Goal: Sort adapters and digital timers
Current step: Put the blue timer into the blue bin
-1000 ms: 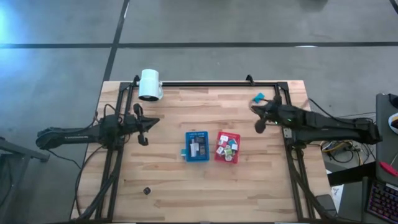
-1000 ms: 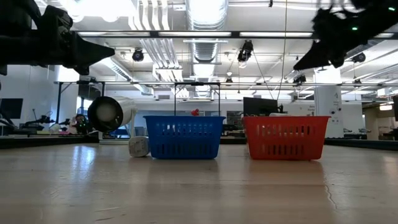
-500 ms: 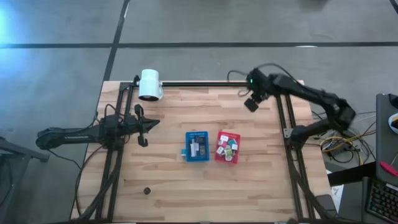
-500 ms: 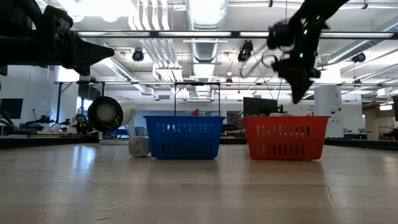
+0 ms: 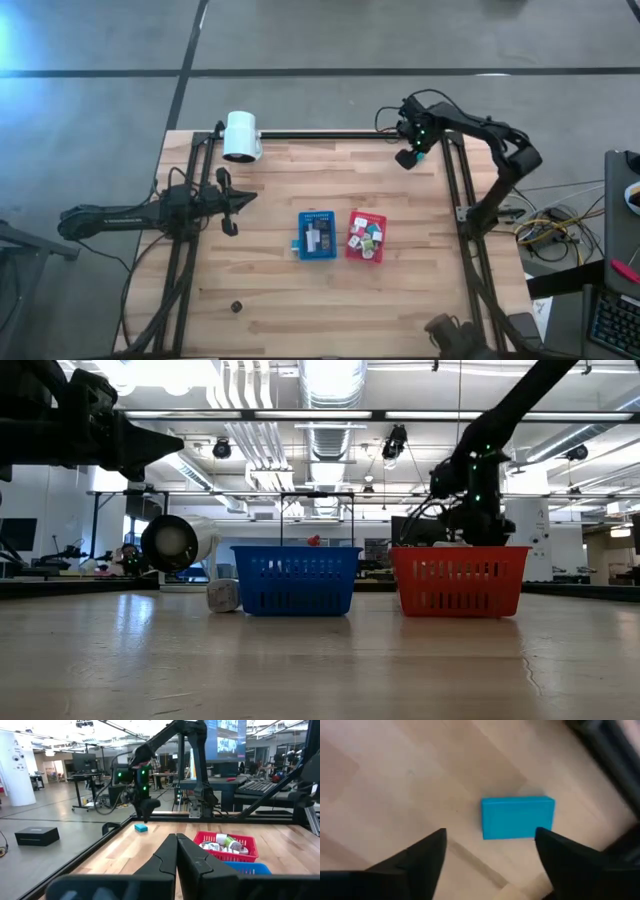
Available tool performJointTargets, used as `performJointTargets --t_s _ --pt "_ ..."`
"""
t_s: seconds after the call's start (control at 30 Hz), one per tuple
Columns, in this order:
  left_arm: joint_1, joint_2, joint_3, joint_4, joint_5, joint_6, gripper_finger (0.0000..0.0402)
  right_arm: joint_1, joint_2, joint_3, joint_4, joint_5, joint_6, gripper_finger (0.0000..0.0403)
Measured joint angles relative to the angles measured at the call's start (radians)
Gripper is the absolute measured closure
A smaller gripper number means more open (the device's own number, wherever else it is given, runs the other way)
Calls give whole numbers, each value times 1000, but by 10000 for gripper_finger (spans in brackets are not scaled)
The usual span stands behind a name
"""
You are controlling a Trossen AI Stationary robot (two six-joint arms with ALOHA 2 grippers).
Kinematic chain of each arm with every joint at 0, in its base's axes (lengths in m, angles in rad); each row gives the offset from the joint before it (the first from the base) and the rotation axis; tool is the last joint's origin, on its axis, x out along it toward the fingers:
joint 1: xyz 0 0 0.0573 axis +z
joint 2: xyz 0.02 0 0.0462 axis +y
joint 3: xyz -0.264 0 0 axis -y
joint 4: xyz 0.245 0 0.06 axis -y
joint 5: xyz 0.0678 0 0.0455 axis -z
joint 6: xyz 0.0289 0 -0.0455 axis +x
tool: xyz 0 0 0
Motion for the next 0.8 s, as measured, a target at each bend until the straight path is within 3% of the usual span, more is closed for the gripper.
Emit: performJointTargets --t_s 0.27,0.8 --pt "0 0 0 -16 0 0 395 -27 100 10 33 50 31 34" --pt "0 0 0 -23 0 0 395 -95 184 9 82 18 -45 30"
